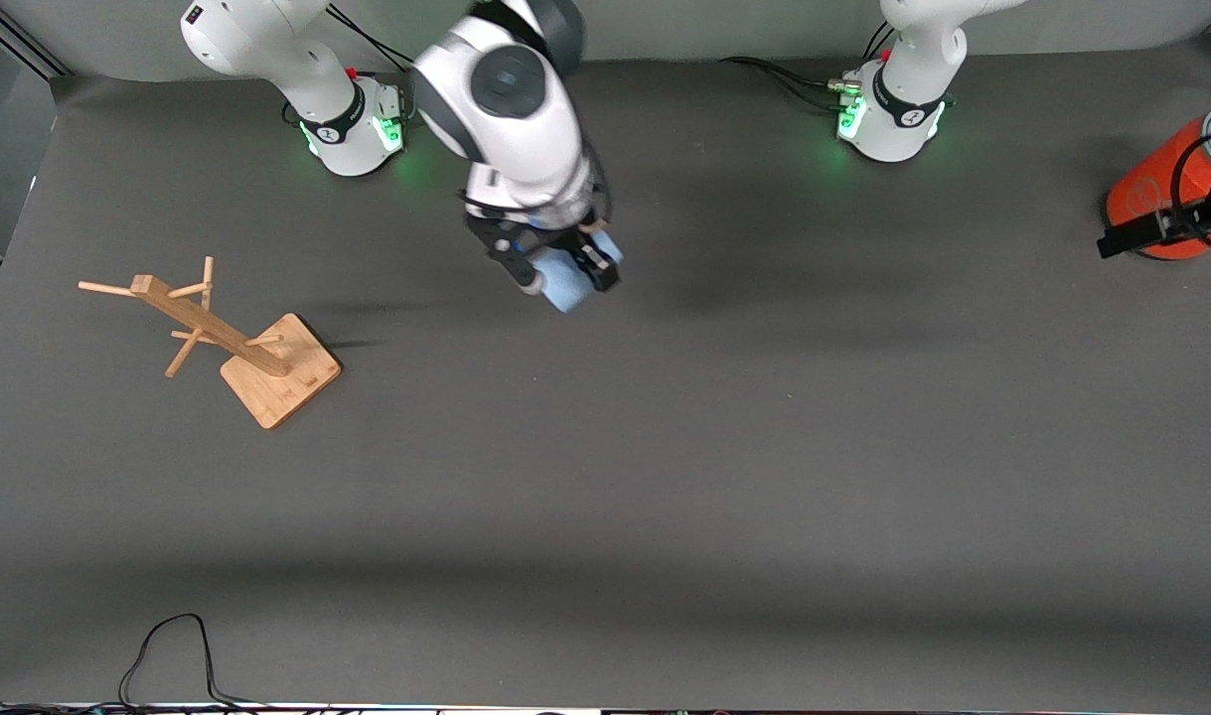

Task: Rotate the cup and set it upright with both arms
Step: 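Pull the cup off the peg and carry it to mid-table, then lower the cup onto the table while the left gripper approaches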

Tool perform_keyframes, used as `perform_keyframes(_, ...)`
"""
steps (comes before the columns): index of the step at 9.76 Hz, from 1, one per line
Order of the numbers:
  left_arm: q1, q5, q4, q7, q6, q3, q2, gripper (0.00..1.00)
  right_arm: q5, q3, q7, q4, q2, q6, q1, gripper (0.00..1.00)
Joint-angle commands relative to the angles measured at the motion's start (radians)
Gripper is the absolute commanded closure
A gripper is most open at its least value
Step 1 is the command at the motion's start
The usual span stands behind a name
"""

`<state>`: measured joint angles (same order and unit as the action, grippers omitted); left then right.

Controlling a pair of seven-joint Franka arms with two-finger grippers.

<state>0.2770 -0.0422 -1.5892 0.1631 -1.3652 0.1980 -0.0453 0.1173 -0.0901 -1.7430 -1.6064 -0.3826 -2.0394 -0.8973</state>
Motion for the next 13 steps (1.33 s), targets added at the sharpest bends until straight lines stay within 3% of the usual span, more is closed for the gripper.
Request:
perform_keyframes(1,0.002,-0.059,0.028,0.050,0.018,0.008,-0.077,0.00,-0.015,-0.013,-0.183,0.072,-0.135,-0.100,-0.026,0.64)
perform_keyframes(4,0.001,-0.050,0.031,0.281,0.009,0.009,-0.157,0.00,-0.022,-0.016,-0.425,0.074,-0.283,-0.278,-0.115,0.64)
perform_keyframes(6,-0.019,-0.047,0.032,0.288,-0.002,0.015,-0.212,0.00,-0.025,-0.025,-0.521,0.079,-0.344,-0.292,-0.149,0.63)
perform_keyframes(7,-0.060,-0.045,0.037,0.297,-0.005,0.015,-0.235,0.00,-0.028,-0.027,-0.526,0.077,-0.355,-0.292,-0.149,0.63)
perform_keyframes(10,-0.215,-0.036,0.035,0.355,-0.020,0.015,-0.269,0.00,-0.212,-0.028,-0.498,0.091,-0.355,-0.292,-0.149,0.60)
perform_keyframes(13,-0.305,-0.028,0.032,0.400,-0.018,0.015,-0.272,0.00,-0.223,-0.028,-0.418,0.094,-0.357,-0.294,-0.149,0.60)
